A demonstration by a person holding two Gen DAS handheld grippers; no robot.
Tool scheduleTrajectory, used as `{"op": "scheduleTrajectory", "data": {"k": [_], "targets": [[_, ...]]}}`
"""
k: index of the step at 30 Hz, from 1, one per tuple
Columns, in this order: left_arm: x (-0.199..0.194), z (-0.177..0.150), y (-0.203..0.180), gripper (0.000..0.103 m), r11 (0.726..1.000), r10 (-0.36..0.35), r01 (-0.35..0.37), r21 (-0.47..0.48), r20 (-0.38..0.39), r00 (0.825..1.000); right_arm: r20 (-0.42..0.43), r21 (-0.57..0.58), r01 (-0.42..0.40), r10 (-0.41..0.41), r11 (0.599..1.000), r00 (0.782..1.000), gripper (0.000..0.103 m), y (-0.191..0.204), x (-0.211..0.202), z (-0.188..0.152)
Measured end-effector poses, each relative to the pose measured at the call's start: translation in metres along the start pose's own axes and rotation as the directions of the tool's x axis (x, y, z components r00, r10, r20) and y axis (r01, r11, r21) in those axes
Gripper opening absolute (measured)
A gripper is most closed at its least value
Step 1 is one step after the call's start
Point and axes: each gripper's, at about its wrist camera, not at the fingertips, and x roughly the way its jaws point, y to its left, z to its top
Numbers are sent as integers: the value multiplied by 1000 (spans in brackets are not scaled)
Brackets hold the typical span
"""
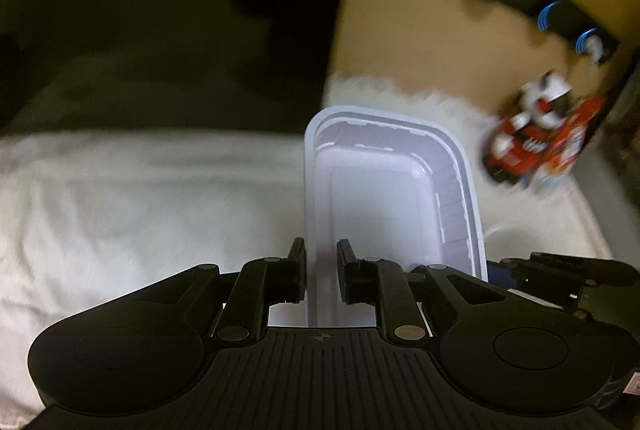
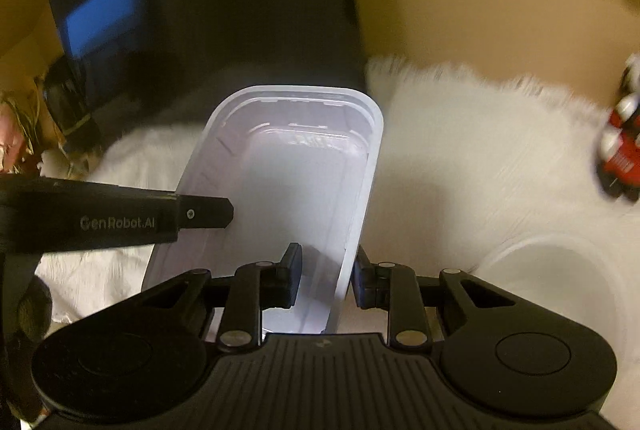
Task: Organize plates and bowls
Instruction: 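Lift the white tray with both grippers and carry it over the bowl stack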
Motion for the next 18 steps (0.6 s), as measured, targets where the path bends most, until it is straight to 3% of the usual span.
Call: {"op": "scheduleTrajectory", "data": {"k": [5, 9, 14, 18], "targets": [[-14, 20, -55, 17, 995, -85, 82, 49, 56, 995, 52, 9, 25, -26, 1000, 998, 25, -44, -49, 7], [-3, 26, -100, 17, 989, -117, 111, 94, 64, 991, 64, 9, 50, -51, 999, 997, 25, -82, -71, 4], [25, 10, -129, 18, 989, -113, 114, 99, -19, 993, -14, 6, 49, -49, 999, 999, 26, -120, -67, -12], [56, -11, -134, 17, 994, -96, 102, 48, -111, 989, -112, -32, 34, -38, 999, 993, 26, -141, -53, -31]]}}
